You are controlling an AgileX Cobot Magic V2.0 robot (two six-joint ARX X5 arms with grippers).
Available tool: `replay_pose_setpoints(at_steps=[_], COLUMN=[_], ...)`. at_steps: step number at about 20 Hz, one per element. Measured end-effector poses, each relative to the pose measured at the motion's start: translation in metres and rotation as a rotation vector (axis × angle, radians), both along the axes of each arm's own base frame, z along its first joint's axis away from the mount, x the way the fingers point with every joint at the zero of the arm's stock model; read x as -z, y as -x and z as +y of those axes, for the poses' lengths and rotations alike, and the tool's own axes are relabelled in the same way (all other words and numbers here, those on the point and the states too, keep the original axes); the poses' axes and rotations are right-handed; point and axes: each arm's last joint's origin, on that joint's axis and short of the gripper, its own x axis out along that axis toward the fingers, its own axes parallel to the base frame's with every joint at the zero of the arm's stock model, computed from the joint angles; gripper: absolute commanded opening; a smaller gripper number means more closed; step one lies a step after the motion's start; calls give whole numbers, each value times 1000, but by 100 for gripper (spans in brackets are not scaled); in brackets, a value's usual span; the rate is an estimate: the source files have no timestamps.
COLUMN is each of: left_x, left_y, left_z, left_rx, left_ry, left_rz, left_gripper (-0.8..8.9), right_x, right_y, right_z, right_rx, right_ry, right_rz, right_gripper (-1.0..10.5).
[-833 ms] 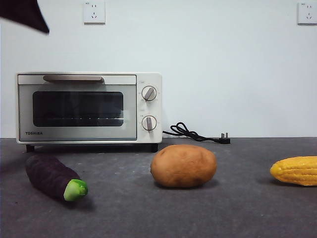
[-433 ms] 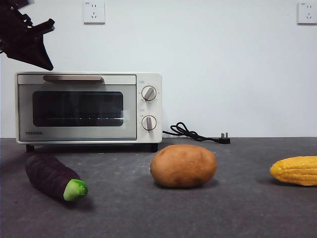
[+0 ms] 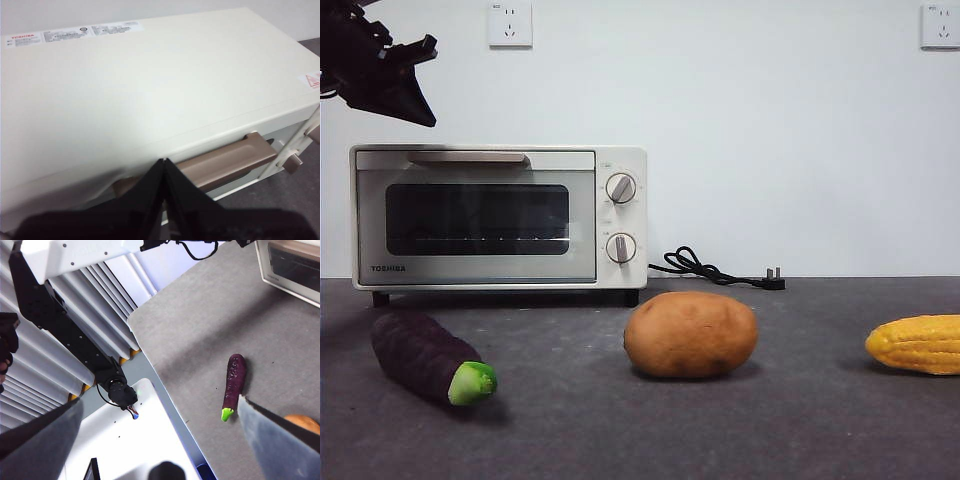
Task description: Take the eggplant from the table,put the eggplant in the oven
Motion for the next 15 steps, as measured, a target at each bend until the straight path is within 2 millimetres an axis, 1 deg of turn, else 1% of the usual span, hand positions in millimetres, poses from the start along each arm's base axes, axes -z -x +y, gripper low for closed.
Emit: replay_pose_setpoints(at_steps=[6, 11, 15], left_x=[21, 24, 24], left_y=[-12, -18, -18], left_z=[0, -1, -3], left_rx=[3, 6, 16], left_ry=[2, 3, 1], left_rz=[58, 39, 55], left_gripper=[-6, -6, -6], right_x=[1, 2, 1], right_y=[-3, -3, -3], right_z=[2, 2, 2], right_rx=[1, 0, 1], right_ry=[6, 6, 7], right_rz=[6, 6, 4], right_gripper=[630, 630, 630])
